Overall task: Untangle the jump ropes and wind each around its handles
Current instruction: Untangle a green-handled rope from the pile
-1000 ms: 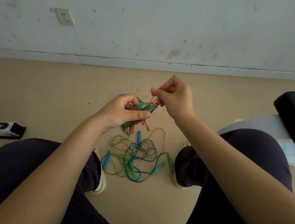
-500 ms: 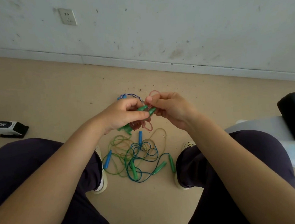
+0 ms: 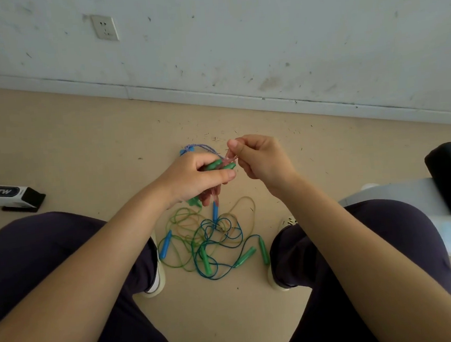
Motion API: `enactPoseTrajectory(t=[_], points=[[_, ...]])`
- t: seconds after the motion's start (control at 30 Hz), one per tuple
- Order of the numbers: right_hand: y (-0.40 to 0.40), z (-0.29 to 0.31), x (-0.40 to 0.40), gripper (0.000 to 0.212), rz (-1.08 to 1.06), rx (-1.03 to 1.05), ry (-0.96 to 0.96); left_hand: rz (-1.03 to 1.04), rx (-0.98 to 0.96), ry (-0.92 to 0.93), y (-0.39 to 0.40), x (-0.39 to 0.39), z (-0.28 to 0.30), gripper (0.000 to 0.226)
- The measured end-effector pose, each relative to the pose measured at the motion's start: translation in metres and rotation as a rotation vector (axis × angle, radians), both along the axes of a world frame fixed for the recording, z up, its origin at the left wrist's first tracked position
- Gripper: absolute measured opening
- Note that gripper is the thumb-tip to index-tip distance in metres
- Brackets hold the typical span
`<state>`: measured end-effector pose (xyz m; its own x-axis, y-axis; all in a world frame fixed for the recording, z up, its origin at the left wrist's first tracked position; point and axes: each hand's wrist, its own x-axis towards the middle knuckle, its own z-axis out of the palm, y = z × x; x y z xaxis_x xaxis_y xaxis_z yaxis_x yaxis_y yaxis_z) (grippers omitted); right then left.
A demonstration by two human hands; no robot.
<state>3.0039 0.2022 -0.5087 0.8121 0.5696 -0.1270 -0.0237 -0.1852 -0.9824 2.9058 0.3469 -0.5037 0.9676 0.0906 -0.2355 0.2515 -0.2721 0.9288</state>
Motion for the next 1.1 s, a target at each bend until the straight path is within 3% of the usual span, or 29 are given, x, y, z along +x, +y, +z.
enactPoseTrajectory(t=[0.13,0.27,0.3,0.43,0.5,0.6,0.87,1.0,1.1], points=[[-0.004,0.000,0.005,0.026,-0.019,0.005,0.009,-0.005,0.047,-0.010,-0.001,-0.002,0.001,0.016],[-0.003,0.000,0.007,0.020,-0.128,-0.038,-0.130,-0.006,0.054,0.001,-0.002,-0.001,0.003,0.021],[-0.003,-0.001,0.006,0.019,-0.140,-0.015,-0.074,-0.004,0.066,0.003,-0.002,-0.001,0.003,0.025],[-0.004,-0.006,0.007,0.011,0.045,0.158,0.446,0.052,0.099,0.006,0.002,-0.004,0.000,0.027],[-0.004,-0.008,0.007,0.008,0.143,0.134,0.498,0.085,0.103,-0.020,0.004,-0.004,-0.001,0.027],[-0.004,-0.010,0.007,0.012,0.151,0.057,0.438,0.076,0.113,-0.041,0.002,-0.003,0.001,0.026],[-0.004,-0.008,0.012,0.019,-0.150,-0.067,0.013,0.034,0.114,-0.012,-0.005,0.001,0.008,0.039],[-0.004,-0.006,0.014,0.020,-0.213,-0.105,-0.028,0.023,0.123,-0.012,-0.004,0.001,0.009,0.042],[-0.002,-0.007,0.009,0.020,-0.188,-0.038,0.089,0.042,0.154,-0.017,-0.001,0.003,0.002,0.038]])
